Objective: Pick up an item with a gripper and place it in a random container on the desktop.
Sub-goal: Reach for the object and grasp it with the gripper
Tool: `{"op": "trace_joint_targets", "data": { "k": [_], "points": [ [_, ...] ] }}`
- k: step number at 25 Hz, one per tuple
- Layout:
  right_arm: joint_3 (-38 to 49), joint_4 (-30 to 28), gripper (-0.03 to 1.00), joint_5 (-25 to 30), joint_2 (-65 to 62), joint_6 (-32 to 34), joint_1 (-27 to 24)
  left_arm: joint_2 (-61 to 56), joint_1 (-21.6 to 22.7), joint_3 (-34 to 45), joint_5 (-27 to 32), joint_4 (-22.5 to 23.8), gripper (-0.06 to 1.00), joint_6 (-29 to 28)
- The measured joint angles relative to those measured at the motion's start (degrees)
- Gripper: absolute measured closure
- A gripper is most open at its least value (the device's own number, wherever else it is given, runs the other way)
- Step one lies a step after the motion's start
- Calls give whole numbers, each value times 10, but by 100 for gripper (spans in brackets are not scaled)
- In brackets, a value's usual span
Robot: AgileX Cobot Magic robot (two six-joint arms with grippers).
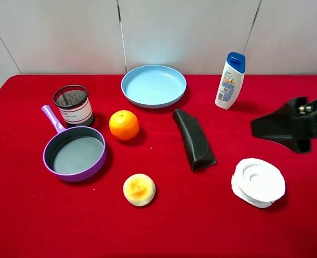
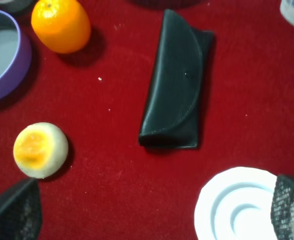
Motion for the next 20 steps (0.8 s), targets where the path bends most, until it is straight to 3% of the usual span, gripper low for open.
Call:
{"op": "trace_joint_targets", "data": {
  "k": [5,12,20],
  "points": [
    [0,13,27,-15,44,-1,1,0,0,0,0,0,0,0],
    [-1,16,27,-55,100,-1,40,0,0,0,0,0,0,0],
    [-51,17,27,-56,183,-1,46,0,0,0,0,0,0,0]
  ]
}}
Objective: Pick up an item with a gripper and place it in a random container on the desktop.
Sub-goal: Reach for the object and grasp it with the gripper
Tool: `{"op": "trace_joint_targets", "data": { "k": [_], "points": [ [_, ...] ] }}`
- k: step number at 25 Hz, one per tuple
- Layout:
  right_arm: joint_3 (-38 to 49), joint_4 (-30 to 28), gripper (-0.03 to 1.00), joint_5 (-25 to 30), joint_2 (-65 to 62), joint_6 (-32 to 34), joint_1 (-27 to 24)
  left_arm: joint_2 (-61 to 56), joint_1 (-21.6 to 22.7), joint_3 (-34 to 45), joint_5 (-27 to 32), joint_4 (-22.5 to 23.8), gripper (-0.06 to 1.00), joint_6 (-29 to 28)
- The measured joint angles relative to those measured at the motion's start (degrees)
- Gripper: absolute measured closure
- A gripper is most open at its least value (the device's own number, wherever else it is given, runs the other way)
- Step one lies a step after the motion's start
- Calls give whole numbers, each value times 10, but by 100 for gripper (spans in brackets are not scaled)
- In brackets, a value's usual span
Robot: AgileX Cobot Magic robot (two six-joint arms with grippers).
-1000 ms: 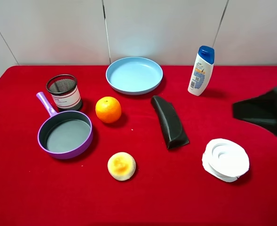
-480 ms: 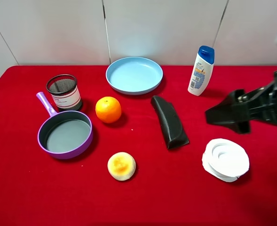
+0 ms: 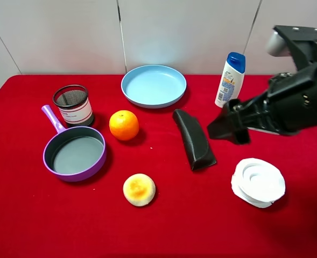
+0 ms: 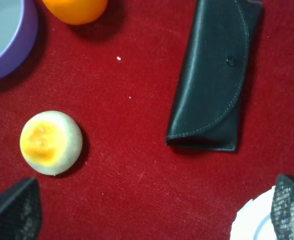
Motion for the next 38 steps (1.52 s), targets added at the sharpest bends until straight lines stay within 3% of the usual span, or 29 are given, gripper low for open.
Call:
{"op": "trace_joint_targets", "data": {
  "k": [8,25,38],
  "points": [
    [-71,-12,27,10,89,0,26,0,0,0,0,0,0,0],
    [-153,-38,27,8,269,0,26,0,0,0,0,0,0,0],
    [-154,-154,27,-5,328,85,26,0,0,0,0,0,0,0]
  ]
}}
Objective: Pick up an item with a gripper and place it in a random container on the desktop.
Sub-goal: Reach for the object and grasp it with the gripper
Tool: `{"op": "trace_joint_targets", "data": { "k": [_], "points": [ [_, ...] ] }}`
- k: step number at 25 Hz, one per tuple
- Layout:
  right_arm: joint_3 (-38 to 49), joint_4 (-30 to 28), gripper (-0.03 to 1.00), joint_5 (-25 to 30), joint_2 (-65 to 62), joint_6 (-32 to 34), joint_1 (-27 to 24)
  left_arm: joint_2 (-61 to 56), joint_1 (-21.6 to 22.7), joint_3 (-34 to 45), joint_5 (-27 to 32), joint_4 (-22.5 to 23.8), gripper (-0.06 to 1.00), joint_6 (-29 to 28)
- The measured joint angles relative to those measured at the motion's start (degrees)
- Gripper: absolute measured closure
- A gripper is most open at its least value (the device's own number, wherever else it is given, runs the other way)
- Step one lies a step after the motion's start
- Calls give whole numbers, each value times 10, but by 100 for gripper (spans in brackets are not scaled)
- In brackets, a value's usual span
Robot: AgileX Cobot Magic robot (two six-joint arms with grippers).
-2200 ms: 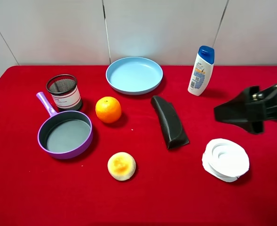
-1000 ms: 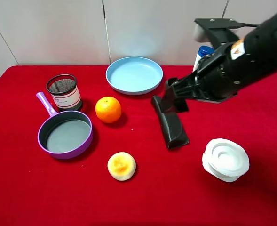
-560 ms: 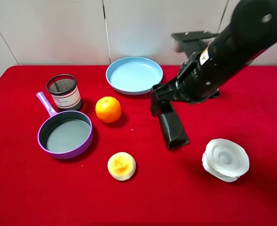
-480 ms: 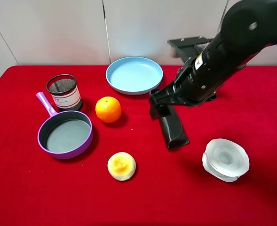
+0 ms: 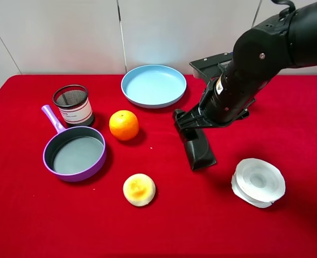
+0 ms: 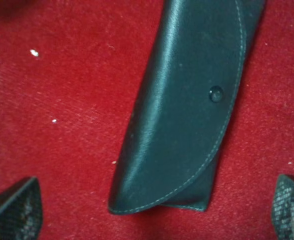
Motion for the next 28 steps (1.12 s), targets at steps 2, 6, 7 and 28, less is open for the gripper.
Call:
{"op": "trace_joint_targets", "data": {
  "k": [2,6,7,28],
  "points": [
    [0,-2,27,0,5,3,0,0,0,0,0,0,0,0],
    [0,-4,27,0,16,7,0,0,0,0,0,0,0,0],
    [0,-4,27,-3,18,8,0,0,0,0,0,0,0,0],
    [-1,4,27,-61,88,30,0,0,0,0,0,1,0,0]
  ]
}}
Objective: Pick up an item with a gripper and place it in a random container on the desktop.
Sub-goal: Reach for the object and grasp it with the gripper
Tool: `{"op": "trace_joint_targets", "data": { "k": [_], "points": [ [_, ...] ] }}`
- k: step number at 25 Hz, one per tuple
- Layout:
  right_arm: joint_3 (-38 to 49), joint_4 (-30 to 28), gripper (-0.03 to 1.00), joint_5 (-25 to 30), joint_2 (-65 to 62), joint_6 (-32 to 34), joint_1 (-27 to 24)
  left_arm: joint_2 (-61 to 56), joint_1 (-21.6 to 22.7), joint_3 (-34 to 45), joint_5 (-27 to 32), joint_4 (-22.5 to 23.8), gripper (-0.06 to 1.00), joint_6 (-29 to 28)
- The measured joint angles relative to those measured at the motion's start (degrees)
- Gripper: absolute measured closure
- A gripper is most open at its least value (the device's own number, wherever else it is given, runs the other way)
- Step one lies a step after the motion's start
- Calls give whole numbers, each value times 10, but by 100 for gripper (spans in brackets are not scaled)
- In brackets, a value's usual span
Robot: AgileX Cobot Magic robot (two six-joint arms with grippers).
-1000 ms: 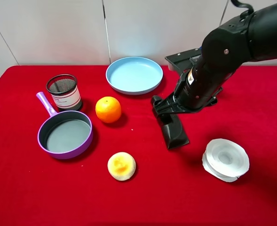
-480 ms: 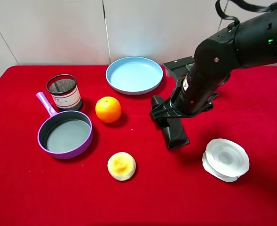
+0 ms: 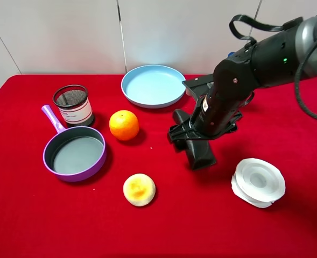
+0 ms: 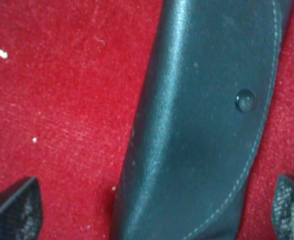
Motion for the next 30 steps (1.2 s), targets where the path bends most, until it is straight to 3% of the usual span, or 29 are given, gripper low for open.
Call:
{"op": "trace_joint_targets", "data": {
  "k": [30],
  "points": [
    [0,-16,27,-28,62,19,0,0,0,0,0,1,0,0]
  ]
}}
